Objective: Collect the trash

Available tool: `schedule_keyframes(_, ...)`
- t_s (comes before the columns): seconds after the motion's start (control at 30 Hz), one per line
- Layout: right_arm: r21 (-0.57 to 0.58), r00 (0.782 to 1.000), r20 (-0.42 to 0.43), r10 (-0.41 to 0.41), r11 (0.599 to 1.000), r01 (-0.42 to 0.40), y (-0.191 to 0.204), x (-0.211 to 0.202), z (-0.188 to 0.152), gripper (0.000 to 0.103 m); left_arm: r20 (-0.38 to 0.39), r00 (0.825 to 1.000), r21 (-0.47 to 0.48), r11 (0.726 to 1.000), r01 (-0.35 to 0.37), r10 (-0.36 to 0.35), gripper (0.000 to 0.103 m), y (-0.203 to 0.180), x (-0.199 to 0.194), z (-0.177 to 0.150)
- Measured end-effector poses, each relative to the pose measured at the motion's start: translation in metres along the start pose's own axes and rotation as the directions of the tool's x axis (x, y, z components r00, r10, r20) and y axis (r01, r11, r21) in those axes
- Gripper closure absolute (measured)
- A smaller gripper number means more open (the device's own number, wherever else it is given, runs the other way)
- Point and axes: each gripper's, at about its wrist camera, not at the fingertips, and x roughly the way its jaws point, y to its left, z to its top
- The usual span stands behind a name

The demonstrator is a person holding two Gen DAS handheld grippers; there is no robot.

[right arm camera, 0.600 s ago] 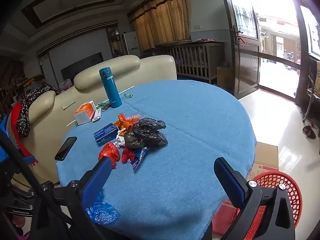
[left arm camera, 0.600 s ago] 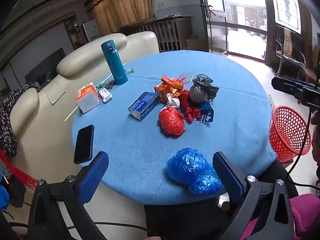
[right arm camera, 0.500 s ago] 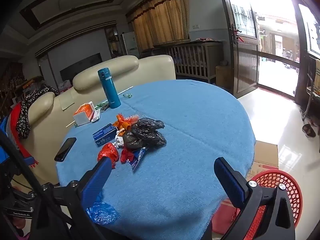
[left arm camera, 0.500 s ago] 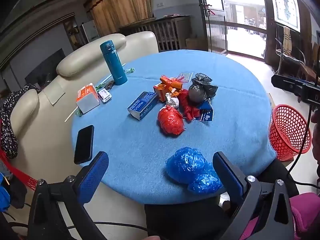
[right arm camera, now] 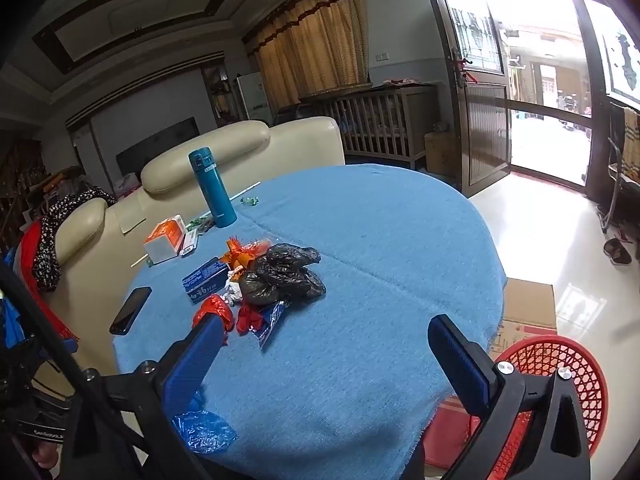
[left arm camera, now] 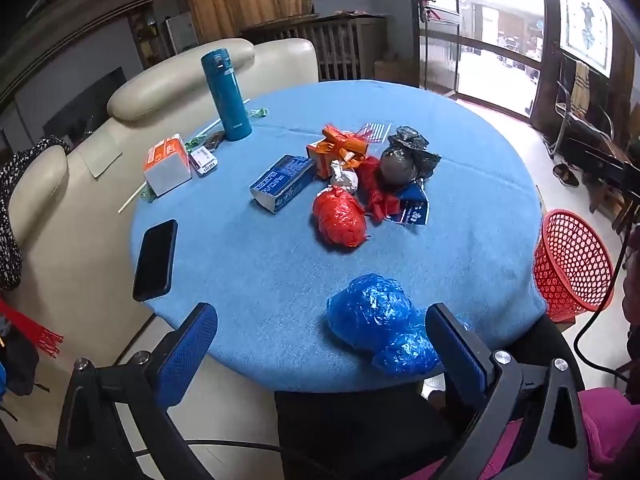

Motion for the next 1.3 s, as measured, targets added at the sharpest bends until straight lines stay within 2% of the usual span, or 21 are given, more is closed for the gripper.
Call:
schedule_keyframes(0.27, 0.013, 1.0, 0.012, -0.018, 1.0, 0.017, 0.006, -0.017, 0.008, 0.0, 0.11, 0.99, 0.0, 0.996, -0.093, 0.093, 0.0, -0.001, -0.027, 0.011)
schedule_keyframes(0.43, 0.07, 1.0, -0.02, 0.017, 0.997, -0.015, 0.013, -0.036, 0.001, 0.0, 0.154, 0.979, -0.025, 0.991, -0.131, 0.133, 0.0, 0.003, -0.04, 0.015)
schedule_keyframes(0.6, 0.029, 1.0, -0.021, 0.01, 1.0, -0.009, 0.032, -0.051, -0.007, 0.0, 0.171, 0.975, -0.032, 0.989, -0.142, 0.145, 0.0, 0.004, -0.045, 0.016)
schedule_keyframes(0.87, -0.013, 0.999, -0.048, 0.022, 1.0, -0.023, 0.053, -0.042, -0.013, 0.0, 0.184, 0.969, -0.038, 0.986, -0.161, 0.165, 0.0, 0.008, -0.049, 0.014)
schedule_keyframes(1.3, 0.004, 0.998, -0.056, 0.024, 1.0, -0.023, 0.047, -0.039, -0.015, 0.0, 0.178, 0.97, -0.018, 0.986, -0.163, 0.164, 0.0, 0.001, -0.046, 0.012)
